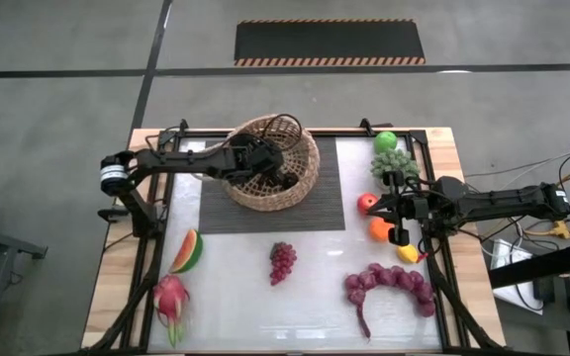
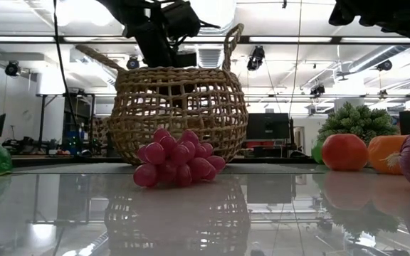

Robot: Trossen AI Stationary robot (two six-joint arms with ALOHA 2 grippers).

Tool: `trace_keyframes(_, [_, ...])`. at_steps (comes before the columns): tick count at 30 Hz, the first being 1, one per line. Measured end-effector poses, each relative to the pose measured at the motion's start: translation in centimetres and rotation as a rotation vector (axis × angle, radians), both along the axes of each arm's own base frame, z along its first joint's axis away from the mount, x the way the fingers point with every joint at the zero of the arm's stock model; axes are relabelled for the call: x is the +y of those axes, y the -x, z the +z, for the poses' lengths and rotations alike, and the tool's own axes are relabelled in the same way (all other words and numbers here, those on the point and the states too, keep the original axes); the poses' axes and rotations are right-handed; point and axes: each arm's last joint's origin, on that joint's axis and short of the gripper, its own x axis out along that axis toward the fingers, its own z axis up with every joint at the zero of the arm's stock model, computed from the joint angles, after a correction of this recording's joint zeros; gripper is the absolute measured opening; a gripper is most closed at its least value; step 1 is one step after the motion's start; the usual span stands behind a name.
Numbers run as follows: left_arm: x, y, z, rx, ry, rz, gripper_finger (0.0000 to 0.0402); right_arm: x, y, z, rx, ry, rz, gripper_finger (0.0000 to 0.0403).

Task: Build produce basket
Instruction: Put the red apple into the basket

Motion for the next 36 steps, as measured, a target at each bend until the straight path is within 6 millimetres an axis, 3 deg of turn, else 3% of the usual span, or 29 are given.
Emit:
trace_keyframes(4, [-0.3,0.4,1.1,0.011,-0.014,-0.034,0.0233,0.0,0.0,0.0,0.0,0.0,0.0,0.0013])
trace_keyframes(9, [-1.9,1.1,4.8,-0.068,-0.059,-0.097,0.0233,0.0,0.0,0.0,0.003,-0.008,0.002,0.0013])
trace_keyframes(15, [-5.1,3.0,9.7,-0.253,-0.063,-0.213,0.0233,0.0,0.0,0.0,0.006,-0.007,0.002,0.0013])
trace_keyframes(19, [-7.9,4.0,11.4,-0.381,-0.029,-0.351,0.0233,0.0,0.0,-0.1,0.007,-0.007,0.002,0.0013])
trace_keyframes(25, [-13.1,3.8,11.2,-0.467,-0.027,-0.569,0.0233,0.0,-0.2,-0.4,0.045,-0.018,0.005,0.0013])
trace_keyframes(30, [-17.3,3.7,9.2,-0.413,-0.076,-0.765,0.0233,0.0,-0.2,-0.4,0.053,-0.049,0.013,0.0013])
trace_keyframes(36, [-20.0,3.9,6.7,-0.392,-0.117,-0.891,0.0233,0.0,-0.3,-0.6,0.089,-0.105,0.027,0.0013])
